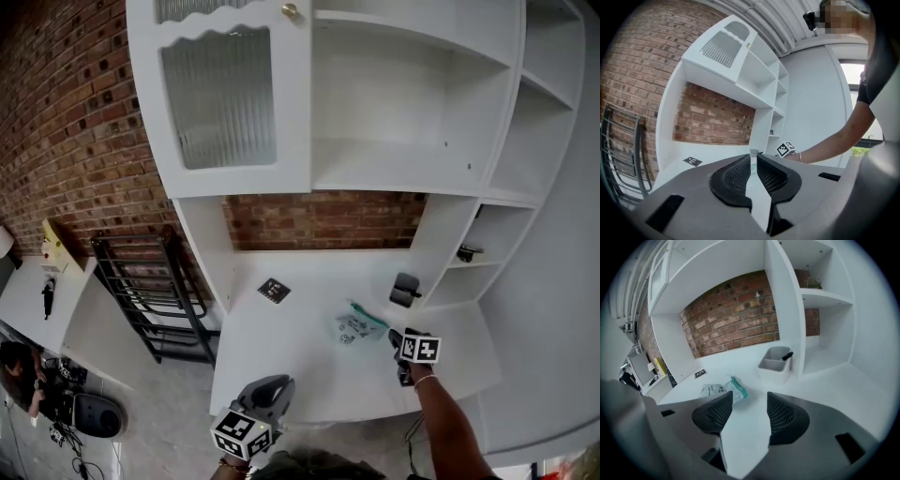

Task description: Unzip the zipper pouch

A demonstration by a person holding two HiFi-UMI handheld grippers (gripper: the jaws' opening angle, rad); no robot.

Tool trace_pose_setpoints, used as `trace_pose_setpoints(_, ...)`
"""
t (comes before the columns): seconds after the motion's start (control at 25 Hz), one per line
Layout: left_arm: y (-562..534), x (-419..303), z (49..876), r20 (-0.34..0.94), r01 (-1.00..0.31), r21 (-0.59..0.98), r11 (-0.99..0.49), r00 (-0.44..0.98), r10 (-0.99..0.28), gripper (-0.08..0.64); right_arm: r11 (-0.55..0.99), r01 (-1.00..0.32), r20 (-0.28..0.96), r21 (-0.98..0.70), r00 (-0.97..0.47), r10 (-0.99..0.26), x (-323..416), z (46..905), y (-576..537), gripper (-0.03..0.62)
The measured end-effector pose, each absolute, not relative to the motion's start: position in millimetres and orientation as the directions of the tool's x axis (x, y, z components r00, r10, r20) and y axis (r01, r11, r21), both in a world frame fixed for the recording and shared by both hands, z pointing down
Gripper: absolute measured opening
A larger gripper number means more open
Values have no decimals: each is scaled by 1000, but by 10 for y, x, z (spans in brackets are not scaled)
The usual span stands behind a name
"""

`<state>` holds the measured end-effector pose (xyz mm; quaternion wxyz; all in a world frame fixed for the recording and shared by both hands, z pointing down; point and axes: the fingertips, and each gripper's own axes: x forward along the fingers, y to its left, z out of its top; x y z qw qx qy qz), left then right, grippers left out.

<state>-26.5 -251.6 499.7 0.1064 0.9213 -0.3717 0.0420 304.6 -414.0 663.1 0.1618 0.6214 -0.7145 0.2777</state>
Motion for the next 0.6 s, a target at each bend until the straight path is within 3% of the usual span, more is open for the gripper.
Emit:
trace_pose_setpoints(0.32, -2642, -371, 4929, 115, -743, 178, -645, 667, -736, 40, 101, -939, 374, -329, -228, -899, 2964, 6062, -3795, 192)
trace_pose_setpoints(0.6, -2711, -299, 4751, 102, -779, 42, -626, 627, -773, 40, 252, -960, 242, -121, -275, -930, 2517, 5302, -3454, 167)
